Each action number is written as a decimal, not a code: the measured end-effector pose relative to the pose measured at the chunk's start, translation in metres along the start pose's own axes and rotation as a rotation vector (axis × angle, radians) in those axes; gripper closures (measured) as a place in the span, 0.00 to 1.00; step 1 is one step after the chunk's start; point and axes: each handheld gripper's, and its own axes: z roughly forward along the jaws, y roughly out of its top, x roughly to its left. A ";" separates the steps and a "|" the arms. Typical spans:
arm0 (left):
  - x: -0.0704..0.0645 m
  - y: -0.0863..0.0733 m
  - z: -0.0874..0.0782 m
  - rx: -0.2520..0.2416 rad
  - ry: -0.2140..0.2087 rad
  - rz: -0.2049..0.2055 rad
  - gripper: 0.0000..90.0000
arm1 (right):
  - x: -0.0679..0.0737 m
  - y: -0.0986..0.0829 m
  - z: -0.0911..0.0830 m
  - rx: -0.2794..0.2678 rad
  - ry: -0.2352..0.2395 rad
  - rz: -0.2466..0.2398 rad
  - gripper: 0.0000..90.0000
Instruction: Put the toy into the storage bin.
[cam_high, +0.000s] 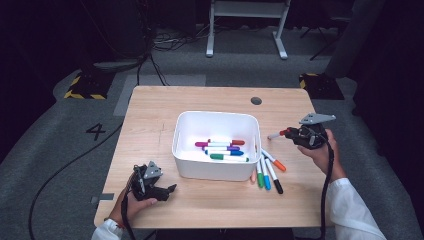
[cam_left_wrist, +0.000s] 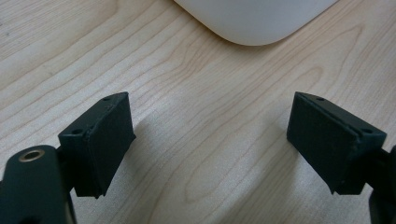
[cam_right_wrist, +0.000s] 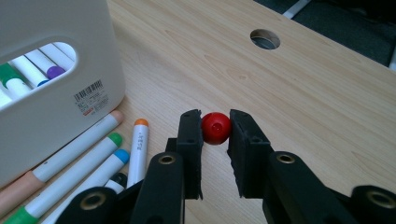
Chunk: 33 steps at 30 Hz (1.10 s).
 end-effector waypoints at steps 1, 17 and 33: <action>0.000 0.000 0.000 0.000 0.000 0.000 0.16 | 0.001 0.001 0.000 -0.002 -0.002 -0.001 0.84; 0.000 0.000 0.000 0.000 0.000 0.000 0.16 | 0.010 0.020 -0.026 -0.052 0.013 -0.032 0.84; 0.000 0.000 0.000 0.000 0.000 0.000 0.16 | 0.058 0.094 -0.096 -0.230 0.089 -0.179 0.84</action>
